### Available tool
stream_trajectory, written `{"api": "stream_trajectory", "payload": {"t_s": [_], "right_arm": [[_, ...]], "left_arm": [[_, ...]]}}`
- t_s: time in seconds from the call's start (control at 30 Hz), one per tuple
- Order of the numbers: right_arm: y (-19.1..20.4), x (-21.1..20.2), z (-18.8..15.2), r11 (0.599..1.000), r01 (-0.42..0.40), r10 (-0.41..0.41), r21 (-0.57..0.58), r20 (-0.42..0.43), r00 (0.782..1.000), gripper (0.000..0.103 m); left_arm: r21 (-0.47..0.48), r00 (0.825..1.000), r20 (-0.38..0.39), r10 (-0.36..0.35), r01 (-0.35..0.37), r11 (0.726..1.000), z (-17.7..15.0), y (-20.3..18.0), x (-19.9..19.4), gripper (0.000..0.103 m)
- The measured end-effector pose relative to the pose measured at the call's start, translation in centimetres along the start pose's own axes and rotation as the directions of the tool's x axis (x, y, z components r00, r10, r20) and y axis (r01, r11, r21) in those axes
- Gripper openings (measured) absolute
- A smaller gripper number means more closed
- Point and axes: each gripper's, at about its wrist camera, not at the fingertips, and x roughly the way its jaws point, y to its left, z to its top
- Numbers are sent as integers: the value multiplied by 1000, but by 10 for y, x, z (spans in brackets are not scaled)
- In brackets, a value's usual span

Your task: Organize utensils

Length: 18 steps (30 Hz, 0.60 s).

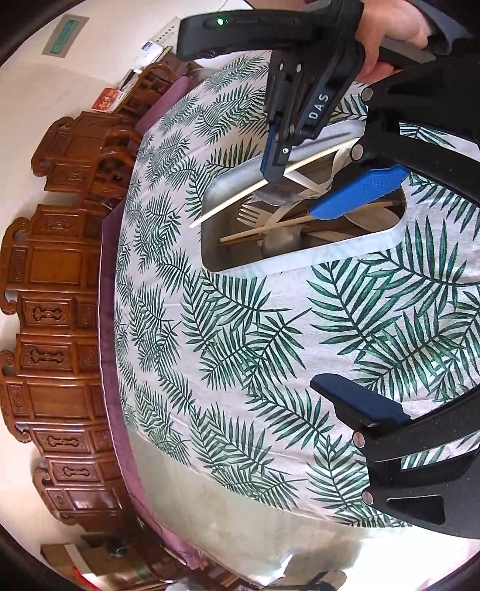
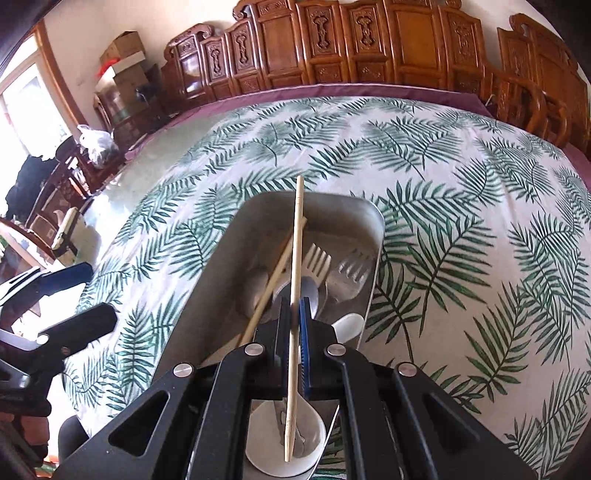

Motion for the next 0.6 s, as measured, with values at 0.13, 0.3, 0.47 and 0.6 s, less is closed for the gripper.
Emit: {"api": "stream_trajectory", "payload": {"t_s": [0.13, 0.3, 0.47, 0.6], "right_arm": [[0, 0, -3, 1000, -27, 27, 13, 3, 1000, 6], [11, 4, -4, 998, -62, 62, -2, -9, 998, 7], [19, 6, -9, 997, -73, 72, -35, -23, 997, 7], [19, -5, -12, 995, -80, 80, -62, 3, 997, 7]], "left_arm": [[4, 1000, -3, 6, -6, 1000, -1, 1, 2, 82], [-9, 1000, -8, 12, -12, 1000, -1, 5, 4, 82], [-8, 1000, -6, 16, -16, 1000, -1, 6, 2, 82], [-9, 1000, -1, 15, -15, 1000, -1, 4, -1, 82]]}}
